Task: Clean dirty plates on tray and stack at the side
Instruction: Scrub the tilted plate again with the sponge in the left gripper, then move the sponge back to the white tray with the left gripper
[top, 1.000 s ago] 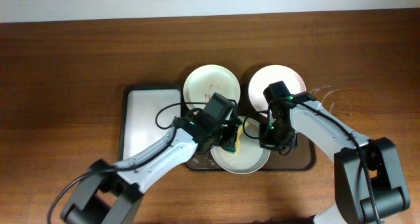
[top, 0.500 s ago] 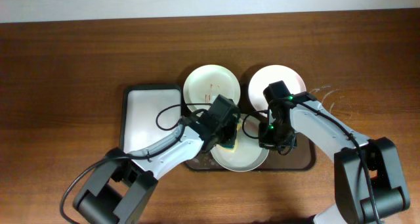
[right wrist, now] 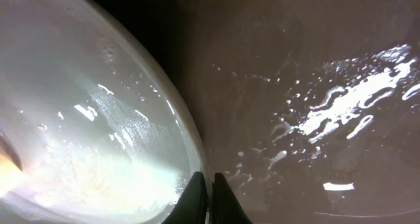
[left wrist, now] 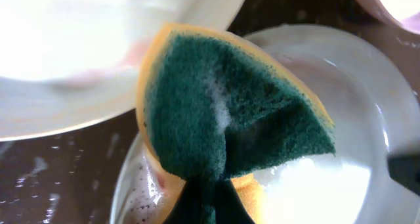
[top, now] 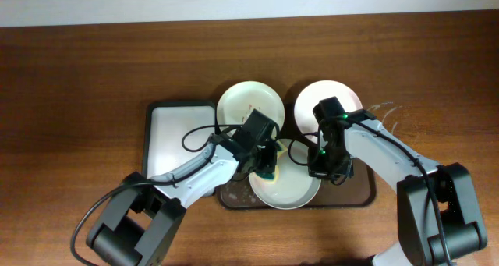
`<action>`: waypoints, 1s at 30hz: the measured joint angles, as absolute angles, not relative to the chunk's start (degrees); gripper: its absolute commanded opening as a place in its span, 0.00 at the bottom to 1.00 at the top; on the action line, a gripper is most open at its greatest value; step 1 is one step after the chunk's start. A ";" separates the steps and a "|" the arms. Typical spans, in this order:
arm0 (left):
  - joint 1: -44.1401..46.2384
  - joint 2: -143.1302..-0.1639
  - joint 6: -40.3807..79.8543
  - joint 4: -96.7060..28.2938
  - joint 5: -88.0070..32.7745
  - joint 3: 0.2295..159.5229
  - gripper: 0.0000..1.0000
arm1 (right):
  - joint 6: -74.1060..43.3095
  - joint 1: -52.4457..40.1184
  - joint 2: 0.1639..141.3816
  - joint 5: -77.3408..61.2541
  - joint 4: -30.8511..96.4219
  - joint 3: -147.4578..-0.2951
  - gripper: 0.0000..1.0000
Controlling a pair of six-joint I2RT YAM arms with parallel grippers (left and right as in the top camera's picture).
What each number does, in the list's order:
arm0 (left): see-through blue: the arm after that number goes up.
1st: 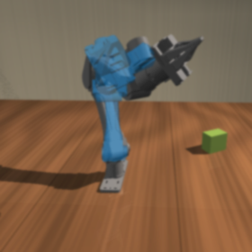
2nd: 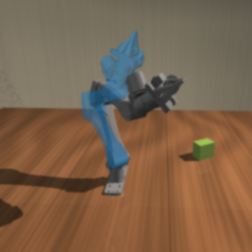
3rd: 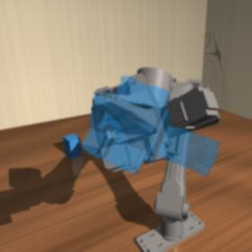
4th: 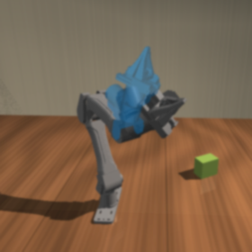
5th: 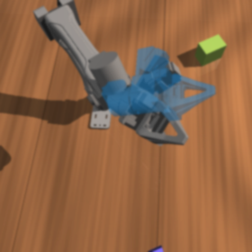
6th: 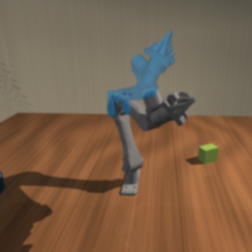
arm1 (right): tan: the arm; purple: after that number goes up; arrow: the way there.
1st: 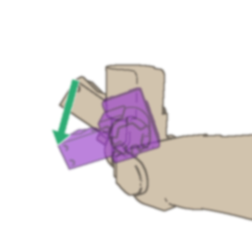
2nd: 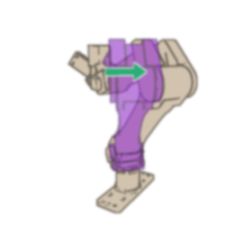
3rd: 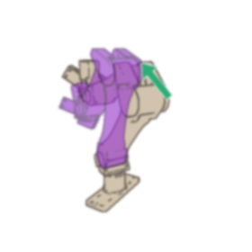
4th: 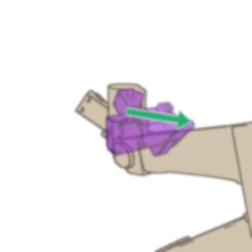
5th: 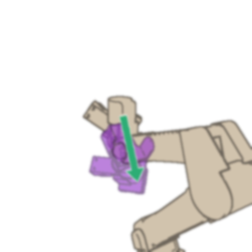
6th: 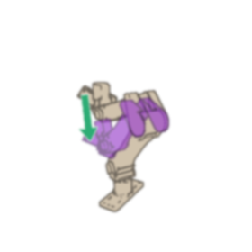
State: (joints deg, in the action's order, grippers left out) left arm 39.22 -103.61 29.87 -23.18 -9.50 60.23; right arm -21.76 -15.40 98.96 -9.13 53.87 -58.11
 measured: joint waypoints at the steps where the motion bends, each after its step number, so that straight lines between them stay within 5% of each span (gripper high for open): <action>1: 39.03 -103.61 29.85 -23.55 -11.18 60.23 0.00 | -21.65 -15.40 98.98 -9.06 53.95 -58.06 0.04; 9: 36.12 -102.10 28.01 -25.26 -19.53 60.34 0.00 | -21.17 -15.42 98.98 -8.93 53.87 -58.06 0.04; 12: 32.01 -97.86 27.18 -27.29 -18.87 60.90 0.00 | -20.80 -15.42 98.98 -8.64 53.54 -58.06 0.29; 18: 22.68 -91.15 26.59 -38.24 -9.76 61.84 0.00 | -20.53 -15.42 99.77 -7.99 51.24 -57.95 0.32; 20: 21.08 -91.18 26.59 -41.58 -6.50 61.82 0.00 | -20.51 -15.42 100.77 -7.97 50.61 -57.93 0.29; 23: 19.53 -91.18 26.59 -43.51 -2.87 61.82 0.00 | -20.21 -15.40 101.97 -7.88 49.63 -57.76 0.04; 30: 19.20 -91.18 26.57 -45.50 1.58 61.82 0.00 | -19.51 -15.33 101.80 -9.63 49.67 -58.00 0.04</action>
State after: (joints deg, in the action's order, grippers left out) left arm 19.20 -91.18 26.57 -45.50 1.58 61.82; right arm -19.51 -15.33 101.80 -9.63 49.67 -58.00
